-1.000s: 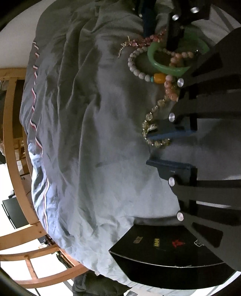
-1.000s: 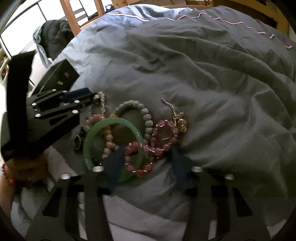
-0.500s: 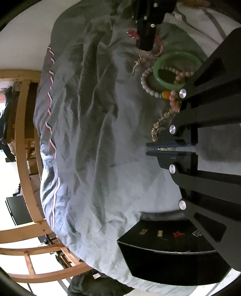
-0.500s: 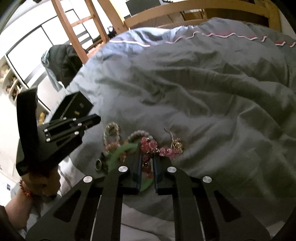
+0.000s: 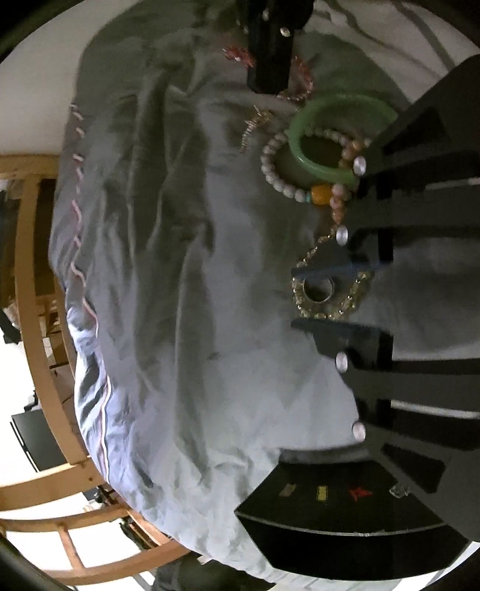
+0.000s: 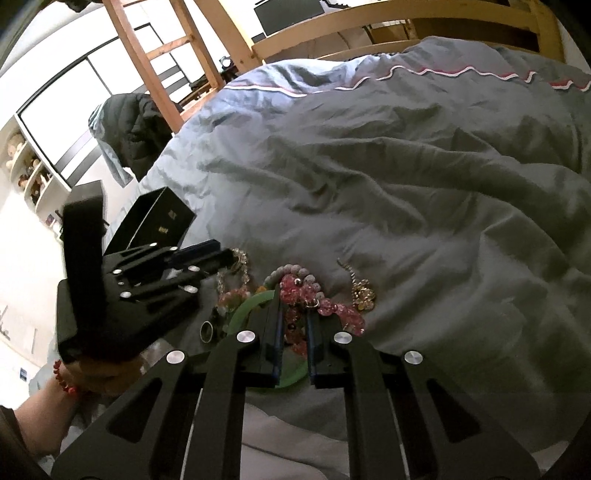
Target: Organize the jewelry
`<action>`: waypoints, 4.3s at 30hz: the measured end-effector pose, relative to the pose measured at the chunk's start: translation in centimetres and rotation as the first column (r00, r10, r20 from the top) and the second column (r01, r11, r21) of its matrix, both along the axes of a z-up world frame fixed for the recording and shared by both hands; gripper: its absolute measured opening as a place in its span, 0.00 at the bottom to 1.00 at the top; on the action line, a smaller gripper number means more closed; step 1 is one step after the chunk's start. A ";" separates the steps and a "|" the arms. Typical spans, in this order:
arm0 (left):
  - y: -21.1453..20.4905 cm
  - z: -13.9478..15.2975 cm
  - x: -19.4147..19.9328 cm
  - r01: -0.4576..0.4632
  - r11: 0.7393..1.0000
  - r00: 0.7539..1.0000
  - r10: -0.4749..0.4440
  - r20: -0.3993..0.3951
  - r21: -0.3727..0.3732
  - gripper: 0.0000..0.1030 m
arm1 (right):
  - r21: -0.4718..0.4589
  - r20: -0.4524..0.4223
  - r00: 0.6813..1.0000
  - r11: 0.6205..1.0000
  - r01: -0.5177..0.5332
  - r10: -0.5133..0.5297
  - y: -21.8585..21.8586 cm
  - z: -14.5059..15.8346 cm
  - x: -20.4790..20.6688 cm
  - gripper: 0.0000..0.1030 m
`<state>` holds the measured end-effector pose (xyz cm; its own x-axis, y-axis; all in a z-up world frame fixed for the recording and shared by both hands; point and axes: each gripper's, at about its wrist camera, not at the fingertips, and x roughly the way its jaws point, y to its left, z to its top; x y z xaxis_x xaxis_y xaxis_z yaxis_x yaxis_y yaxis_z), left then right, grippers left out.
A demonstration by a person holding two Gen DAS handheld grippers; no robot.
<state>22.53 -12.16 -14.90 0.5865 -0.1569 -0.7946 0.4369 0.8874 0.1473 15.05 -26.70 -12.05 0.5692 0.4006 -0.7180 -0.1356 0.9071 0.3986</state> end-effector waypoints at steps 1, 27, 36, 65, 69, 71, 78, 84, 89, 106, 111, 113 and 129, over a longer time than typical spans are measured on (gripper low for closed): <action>-0.1 0.0 0.1 0.003 1.000 1.000 -0.003 0.003 0.002 0.42 | 0.000 -0.003 1.000 1.000 0.000 0.000 0.0 -0.1 0.1 0.10; 1.2 3.7 -0.1 0.034 0.989 0.999 -0.032 0.012 -0.143 0.08 | 0.003 -0.003 1.000 1.000 0.027 -0.027 -0.8 -0.1 -0.2 0.10; 1.9 4.9 0.0 0.042 0.984 0.999 -0.037 0.029 -0.172 0.08 | 0.001 -0.006 1.000 1.000 0.025 -0.025 -0.8 -0.2 -0.1 0.10; 6.8 11.8 -5.7 0.022 0.968 0.996 -0.001 0.084 -0.249 0.08 | -0.127 0.154 0.986 0.991 -0.043 0.063 1.6 5.6 -3.4 0.10; 8.2 12.8 -6.6 0.011 0.971 0.995 0.014 0.101 -0.240 0.08 | -0.150 0.173 0.978 0.985 -0.087 0.113 2.9 6.7 -4.3 0.10; 9.0 13.3 -6.7 -0.002 0.970 0.994 0.028 0.105 -0.242 0.08 | -0.163 0.181 0.974 0.981 -0.106 0.135 3.7 7.3 -4.6 0.10; 11.9 14.4 -6.8 -0.043 0.969 0.990 0.075 0.122 -0.244 0.08 | -0.163 0.209 0.965 0.979 -0.126 0.159 5.5 9.1 -4.4 0.10; 13.5 14.8 -6.4 -0.071 0.964 0.986 0.106 0.128 -0.257 0.08 | -0.121 0.220 0.966 0.986 -0.112 0.137 6.1 10.4 -3.2 0.10; 14.0 14.6 -6.3 -0.077 0.963 0.986 0.112 0.124 -0.260 0.08 | -0.143 0.157 0.979 0.984 -0.109 0.132 6.4 9.6 -2.2 0.13; 13.2 13.7 -5.9 -0.064 0.968 0.989 0.094 0.114 -0.242 0.08 | -0.186 -0.129 0.977 0.964 -0.192 0.170 8.0 -1.9 1.4 0.12; 13.4 13.7 -5.9 -0.073 0.966 0.989 0.103 0.110 -0.247 0.08 | -0.119 -0.068 0.984 0.978 -0.171 0.164 6.8 0.2 0.7 0.09; 13.4 13.7 -5.9 -0.074 0.966 0.988 0.104 0.111 -0.249 0.08 | -0.089 -0.041 0.988 0.984 -0.154 0.151 6.1 1.4 0.4 0.08; 14.8 14.7 -6.0 -0.095 0.959 0.983 0.133 0.127 -0.267 0.08 | -0.016 0.067 0.988 0.990 -0.139 0.140 6.4 7.4 0.5 0.08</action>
<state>16.49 2.64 -0.17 0.7163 -0.2713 -0.6429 0.3218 0.9459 -0.0406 15.53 -20.30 -4.65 0.5560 0.4717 -0.6844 -0.2878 0.8817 0.3739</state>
